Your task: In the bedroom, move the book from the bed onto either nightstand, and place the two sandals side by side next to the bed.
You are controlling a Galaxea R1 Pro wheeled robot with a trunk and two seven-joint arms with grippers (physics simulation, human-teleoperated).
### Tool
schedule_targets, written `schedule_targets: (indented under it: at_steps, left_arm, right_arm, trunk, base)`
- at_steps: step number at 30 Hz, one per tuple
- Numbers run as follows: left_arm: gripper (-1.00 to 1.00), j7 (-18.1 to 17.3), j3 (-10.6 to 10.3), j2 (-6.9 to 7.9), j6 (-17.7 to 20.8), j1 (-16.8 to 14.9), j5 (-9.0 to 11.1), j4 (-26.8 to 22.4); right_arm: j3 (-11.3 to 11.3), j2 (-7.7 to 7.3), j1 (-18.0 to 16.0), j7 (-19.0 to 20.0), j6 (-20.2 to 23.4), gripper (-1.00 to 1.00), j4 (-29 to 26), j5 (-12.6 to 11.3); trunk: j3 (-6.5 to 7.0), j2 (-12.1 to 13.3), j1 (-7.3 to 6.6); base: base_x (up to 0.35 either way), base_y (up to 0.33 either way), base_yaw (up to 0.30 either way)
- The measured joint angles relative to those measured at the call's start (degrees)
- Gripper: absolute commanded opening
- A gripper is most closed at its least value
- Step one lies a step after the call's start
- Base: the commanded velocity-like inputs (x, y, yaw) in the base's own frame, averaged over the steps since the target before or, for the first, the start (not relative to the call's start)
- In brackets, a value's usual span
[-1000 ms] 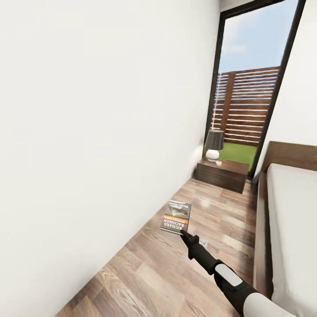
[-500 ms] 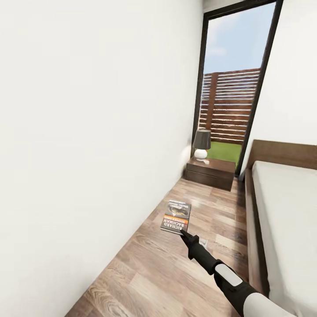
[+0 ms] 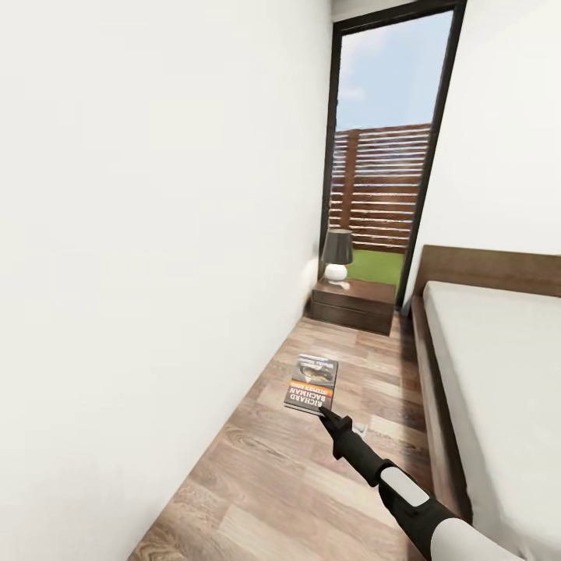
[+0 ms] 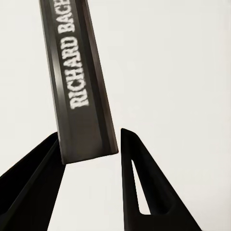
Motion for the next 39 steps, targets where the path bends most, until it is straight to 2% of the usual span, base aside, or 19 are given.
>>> schedule_targets:
  at_steps: [24,39]
  left_arm:
    - [1.00,0.0,0.0,-0.03,0.0,0.0,0.0,0.0]
    - [1.00,0.0,0.0,-0.17,0.0,0.0,0.0,0.0]
  right_arm:
    - [0.0,0.00,0.0,0.0,0.0,-1.00,0.0,0.0]
    - [0.0,0.00,0.0,0.0,0.0,-1.00,0.0,0.0]
  trunk:
    - [0.00,0.0,0.00]
    - [0.00,0.0,0.00]
  base:
    - [0.174,0.135,-0.185]
    - [0.156,0.022,-0.180]
